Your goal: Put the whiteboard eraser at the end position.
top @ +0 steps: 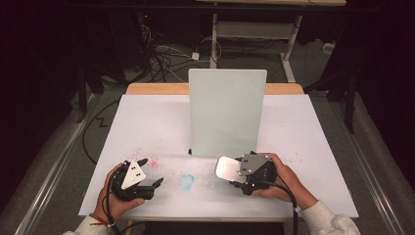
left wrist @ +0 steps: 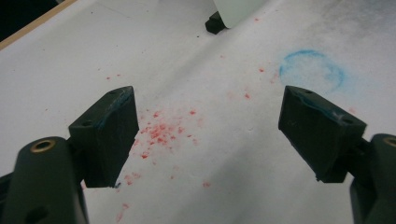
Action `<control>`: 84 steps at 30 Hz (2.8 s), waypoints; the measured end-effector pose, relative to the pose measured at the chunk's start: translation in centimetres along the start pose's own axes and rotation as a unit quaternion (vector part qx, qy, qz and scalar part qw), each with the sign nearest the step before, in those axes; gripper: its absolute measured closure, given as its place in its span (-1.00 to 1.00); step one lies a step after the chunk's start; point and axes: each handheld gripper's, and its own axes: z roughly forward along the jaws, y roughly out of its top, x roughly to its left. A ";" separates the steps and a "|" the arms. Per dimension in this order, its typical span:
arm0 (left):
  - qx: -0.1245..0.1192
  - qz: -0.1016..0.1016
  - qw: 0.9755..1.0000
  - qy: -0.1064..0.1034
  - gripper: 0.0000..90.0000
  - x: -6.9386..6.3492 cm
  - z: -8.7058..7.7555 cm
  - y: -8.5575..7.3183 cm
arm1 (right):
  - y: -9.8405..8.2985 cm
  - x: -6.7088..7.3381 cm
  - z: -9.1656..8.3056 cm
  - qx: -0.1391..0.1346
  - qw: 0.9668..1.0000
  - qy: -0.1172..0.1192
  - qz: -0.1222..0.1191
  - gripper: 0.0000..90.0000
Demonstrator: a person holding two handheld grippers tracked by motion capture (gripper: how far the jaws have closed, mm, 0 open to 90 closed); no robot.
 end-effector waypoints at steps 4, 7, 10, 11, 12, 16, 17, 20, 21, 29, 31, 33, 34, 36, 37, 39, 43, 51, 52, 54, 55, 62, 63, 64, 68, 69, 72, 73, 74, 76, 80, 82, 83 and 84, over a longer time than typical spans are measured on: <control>0.002 0.002 1.000 -0.001 -0.58 0.0 0.1 0.0 | 0.4 0.1 0.9 0.024 0.999 0.019 -0.020 -0.32; 0.003 0.002 1.000 -0.002 -0.58 0.0 0.1 0.0 | 0.6 0.1 1.4 0.025 0.999 0.037 -0.020 -0.32; 0.005 0.003 1.000 -0.002 -0.58 0.0 0.1 0.0 | 0.9 0.1 2.0 0.039 0.997 0.061 -0.033 -0.32; 0.005 0.002 1.000 -0.002 -0.58 0.0 0.1 0.0 | 1.0 0.3 2.2 0.045 0.996 0.065 -0.034 -0.32; 0.005 0.003 1.000 -0.003 -0.58 0.0 0.1 0.0 | 1.0 0.4 2.5 0.050 0.996 0.069 -0.039 -0.32; 0.006 0.004 1.000 -0.003 -0.58 0.0 0.2 0.0 | 1.2 0.5 3.2 0.060 0.994 0.075 -0.046 -0.32; 0.006 0.004 1.000 -0.004 -0.58 0.0 0.2 0.0 | 1.3 0.5 3.3 0.063 0.994 0.074 -0.047 -0.32; 0.006 0.003 1.000 -0.003 -0.58 -0.1 0.2 0.0 | 1.4 0.6 3.9 0.063 0.994 0.079 -0.044 -0.32; 0.006 0.004 1.000 -0.004 -0.58 0.0 0.2 0.0 | 1.4 0.6 4.1 0.062 0.994 0.078 -0.045 -0.32; 0.006 0.004 1.000 -0.004 -0.58 -0.1 0.2 0.0 | 1.2 0.6 4.2 0.055 0.995 0.079 -0.032 -0.33; 0.006 0.005 1.000 -0.004 -0.58 -0.1 0.1 0.0 | 1.1 0.5 4.2 0.052 0.995 0.077 -0.031 -0.33; 0.006 0.004 1.000 -0.005 -0.58 -0.1 0.1 0.0 | 1.1 0.5 4.0 0.046 0.996 0.075 -0.027 -0.33; 0.006 0.004 1.000 -0.005 -0.58 -0.1 0.1 0.0 | 1.1 0.4 3.9 0.039 0.996 0.074 -0.025 -0.33; 0.006 0.004 1.000 -0.005 -0.58 -0.1 0.1 0.0 | 1.1 0.3 3.6 0.027 0.997 0.069 -0.014 -0.33; 0.005 0.004 1.000 -0.005 -0.58 -0.1 0.1 0.0 | 1.1 0.2 3.4 0.021 0.997 0.072 -0.014 -0.33; 0.006 0.004 1.000 -0.004 -0.58 -0.1 0.1 0.0 | 1.1 0.1 3.0 0.010 0.998 0.066 -0.007 -0.34; 0.006 0.004 1.000 -0.004 -0.58 -0.1 0.1 0.0 | 1.0 0.1 2.5 0.000 0.998 0.059 -0.005 -0.32; 0.006 0.003 1.000 -0.004 -0.58 -0.1 0.1 -0.1 | 0.7 -0.5 1.2 -0.024 0.999 0.021 0.008 -0.30; 0.006 0.003 1.000 -0.005 -0.58 -0.1 0.1 -0.1 | 0.6 -0.6 1.0 -0.025 0.999 0.015 0.016 -0.30; 0.007 0.003 1.000 -0.005 -0.58 -0.1 0.1 -0.1 | 0.6 -0.8 0.7 -0.032 0.999 0.004 0.024 -0.30; 0.007 0.003 1.000 -0.005 -0.58 -0.1 0.1 -0.1 | 0.6 -0.9 0.5 -0.036 0.999 -0.003 0.025 -0.30; 0.006 0.003 1.000 -0.005 -0.58 -0.1 0.1 -0.1 | 0.3 -1.2 -0.5 -0.054 0.997 -0.045 0.039 -0.32; 0.006 0.003 1.000 -0.005 -0.58 -0.1 0.1 -0.1 | 0.2 -1.3 -0.7 -0.057 0.996 -0.053 0.042 -0.33; 0.006 0.003 1.000 -0.004 -0.58 -0.1 0.1 -0.1 | 0.2 -1.4 -0.8 -0.060 0.995 -0.059 0.045 -0.34; 0.006 0.003 1.000 -0.004 -0.58 -0.1 0.1 -0.1 | 0.0 -1.7 -1.3 -0.065 0.993 -0.088 0.055 -0.40; 0.006 0.003 1.000 -0.005 -0.58 -0.1 0.1 -0.1 | -0.1 -1.7 -1.4 -0.067 0.992 -0.093 0.059 -0.41; 0.008 0.005 1.000 -0.005 -0.58 -0.2 0.1 -0.1 | -0.4 -1.9 -1.6 -0.072 0.988 -0.112 0.073 -0.49; 0.008 0.005 1.000 -0.006 -0.58 -0.2 0.2 -0.1 | -0.5 -2.0 -1.7 -0.075 0.987 -0.117 0.077 -0.49; 0.008 0.006 1.000 -0.007 -0.58 -0.2 0.2 -0.1 | -0.5 -2.0 -1.8 -0.077 0.986 -0.125 0.080 -0.51; 0.009 0.007 1.000 -0.007 -0.58 -0.3 0.2 -0.1 | -0.7 -2.2 -2.0 -0.086 0.983 -0.136 0.086 -0.53; 0.008 0.006 1.000 -0.007 -0.58 -0.3 0.2 -0.1 | -1.1 -2.3 -2.4 -0.097 0.978 -0.157 0.099 -0.52; 0.008 0.006 1.000 -0.007 -0.58 -0.3 0.1 -0.1 | -1.2 -2.3 -2.6 -0.100 0.976 -0.166 0.101 -0.52; 0.008 0.006 1.000 -0.007 -0.58 -0.3 0.1 -0.1 | -1.3 -2.3 -2.7 -0.100 0.975 -0.172 0.100 -0.52; 0.009 0.007 1.000 -0.007 -0.58 -0.3 0.2 -0.1 | -1.3 -2.3 -2.8 -0.100 0.974 -0.175 0.101 -0.52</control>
